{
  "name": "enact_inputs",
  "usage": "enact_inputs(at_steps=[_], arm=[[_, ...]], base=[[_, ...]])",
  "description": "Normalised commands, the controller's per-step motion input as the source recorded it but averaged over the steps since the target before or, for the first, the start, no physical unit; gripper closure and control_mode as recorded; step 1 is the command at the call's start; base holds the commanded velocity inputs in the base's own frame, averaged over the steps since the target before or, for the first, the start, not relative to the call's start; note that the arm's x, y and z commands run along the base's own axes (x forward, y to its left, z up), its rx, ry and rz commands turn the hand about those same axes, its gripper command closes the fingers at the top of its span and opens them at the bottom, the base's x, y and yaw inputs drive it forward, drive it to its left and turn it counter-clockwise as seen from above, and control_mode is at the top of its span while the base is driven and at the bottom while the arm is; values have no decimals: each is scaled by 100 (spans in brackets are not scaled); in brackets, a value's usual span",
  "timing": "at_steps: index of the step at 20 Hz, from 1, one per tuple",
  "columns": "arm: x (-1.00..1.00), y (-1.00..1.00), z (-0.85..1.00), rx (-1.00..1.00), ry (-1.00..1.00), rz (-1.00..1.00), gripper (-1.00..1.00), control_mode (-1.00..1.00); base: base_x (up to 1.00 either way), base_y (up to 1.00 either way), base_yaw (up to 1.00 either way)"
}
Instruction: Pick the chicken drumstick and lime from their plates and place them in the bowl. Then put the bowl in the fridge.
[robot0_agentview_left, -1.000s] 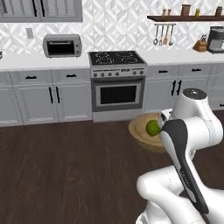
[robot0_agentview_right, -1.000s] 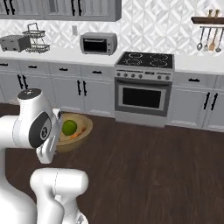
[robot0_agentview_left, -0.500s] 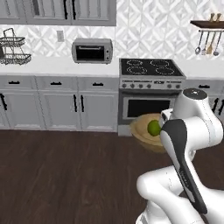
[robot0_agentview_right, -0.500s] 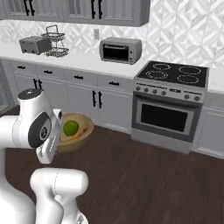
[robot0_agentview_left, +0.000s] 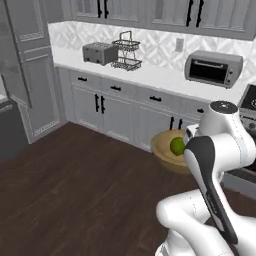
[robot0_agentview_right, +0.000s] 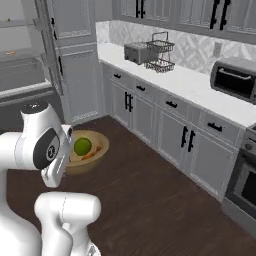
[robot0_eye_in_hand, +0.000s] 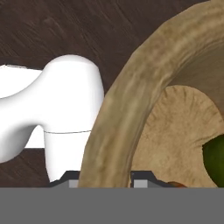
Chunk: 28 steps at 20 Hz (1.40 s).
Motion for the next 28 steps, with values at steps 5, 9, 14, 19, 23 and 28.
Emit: enact_inputs(at_steps=[5, 9, 14, 19, 23, 28], arm=[[0, 0, 0, 0, 0, 0, 100, 100], [0, 0, 0, 0, 0, 0, 100, 100], [0, 0, 0, 0, 0, 0, 100, 100], [0, 0, 0, 0, 0, 0, 100, 100], [0, 0, 0, 0, 0, 0, 100, 100], [0, 0, 0, 0, 0, 0, 100, 100]], base=[[89, -1, 87], [97, -6, 84], [100, -35, 65], [100, -65, 12], [99, -16, 0], [100, 0, 0]])
